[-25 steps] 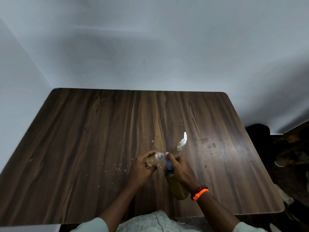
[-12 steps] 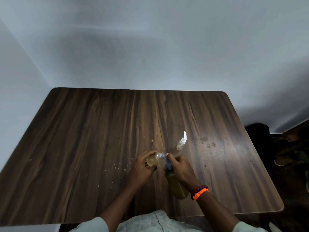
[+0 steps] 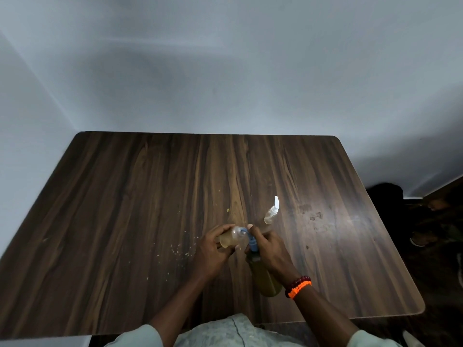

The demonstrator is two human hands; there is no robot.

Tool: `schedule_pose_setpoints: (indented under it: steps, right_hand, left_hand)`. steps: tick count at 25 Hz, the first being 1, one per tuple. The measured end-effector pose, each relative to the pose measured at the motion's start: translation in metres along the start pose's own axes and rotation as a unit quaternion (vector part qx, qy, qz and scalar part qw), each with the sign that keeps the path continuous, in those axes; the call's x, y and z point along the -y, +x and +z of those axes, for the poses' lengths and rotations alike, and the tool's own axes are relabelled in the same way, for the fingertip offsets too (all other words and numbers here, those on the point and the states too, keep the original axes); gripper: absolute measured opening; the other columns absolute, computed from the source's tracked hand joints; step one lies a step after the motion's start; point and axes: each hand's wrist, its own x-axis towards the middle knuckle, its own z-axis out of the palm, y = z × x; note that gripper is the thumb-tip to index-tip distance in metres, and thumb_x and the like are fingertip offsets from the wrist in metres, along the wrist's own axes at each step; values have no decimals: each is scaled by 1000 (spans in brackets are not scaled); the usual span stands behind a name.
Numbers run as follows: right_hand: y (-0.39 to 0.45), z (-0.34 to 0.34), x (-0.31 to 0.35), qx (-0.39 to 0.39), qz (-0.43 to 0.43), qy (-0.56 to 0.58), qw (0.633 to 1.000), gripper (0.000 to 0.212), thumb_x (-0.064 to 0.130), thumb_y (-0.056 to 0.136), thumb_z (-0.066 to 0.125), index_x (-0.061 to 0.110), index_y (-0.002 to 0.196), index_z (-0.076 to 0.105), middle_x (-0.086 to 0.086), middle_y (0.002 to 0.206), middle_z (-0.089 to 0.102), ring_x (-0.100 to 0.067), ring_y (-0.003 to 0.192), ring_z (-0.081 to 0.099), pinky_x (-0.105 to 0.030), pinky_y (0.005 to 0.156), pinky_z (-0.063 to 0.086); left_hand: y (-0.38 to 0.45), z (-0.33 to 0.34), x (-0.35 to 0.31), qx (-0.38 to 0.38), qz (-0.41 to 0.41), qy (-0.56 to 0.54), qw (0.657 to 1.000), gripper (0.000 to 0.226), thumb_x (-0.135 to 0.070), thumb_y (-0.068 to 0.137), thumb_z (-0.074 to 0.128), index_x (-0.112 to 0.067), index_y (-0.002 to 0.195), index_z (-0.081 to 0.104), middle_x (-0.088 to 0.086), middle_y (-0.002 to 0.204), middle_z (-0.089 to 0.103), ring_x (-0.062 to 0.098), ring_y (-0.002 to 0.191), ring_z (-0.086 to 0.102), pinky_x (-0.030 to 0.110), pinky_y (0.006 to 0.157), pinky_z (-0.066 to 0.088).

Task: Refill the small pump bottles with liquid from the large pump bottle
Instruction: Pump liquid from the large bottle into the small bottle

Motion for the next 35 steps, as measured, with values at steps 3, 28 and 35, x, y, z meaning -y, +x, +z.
schedule_pose_setpoints:
  steps: [3, 28, 35]
  right_hand:
    - [-1, 0, 1, -6, -3, -8, 1000, 67, 85, 77, 49, 20, 83, 64, 1, 70, 72, -2, 64, 73, -21, 59, 59]
    - [-1, -3, 4, 26, -8, 8, 1000, 62, 71, 87, 57, 10, 85, 69, -9, 77, 78, -26, 73, 77, -49, 78, 62]
    - [-2, -2, 4, 12, 4, 14, 1000, 69, 81, 79, 53, 13, 88, 65, -9, 80, 78, -23, 72, 78, -39, 74, 64]
  left_hand:
    - [1, 0, 1, -12, 4, 6, 1000, 52, -6, 83, 84, -28, 127, 67, -9, 124, 71, 7, 120, 66, 37, 102, 60]
    - [-1, 1, 0, 1, -5, 17, 1000, 53, -7, 83, 85, -24, 129, 67, -2, 132, 71, 14, 123, 67, 42, 103, 60]
    - [0, -1, -3, -11, -6, 17, 1000, 54, -6, 83, 84, -17, 132, 68, -2, 130, 71, 13, 122, 66, 43, 104, 59]
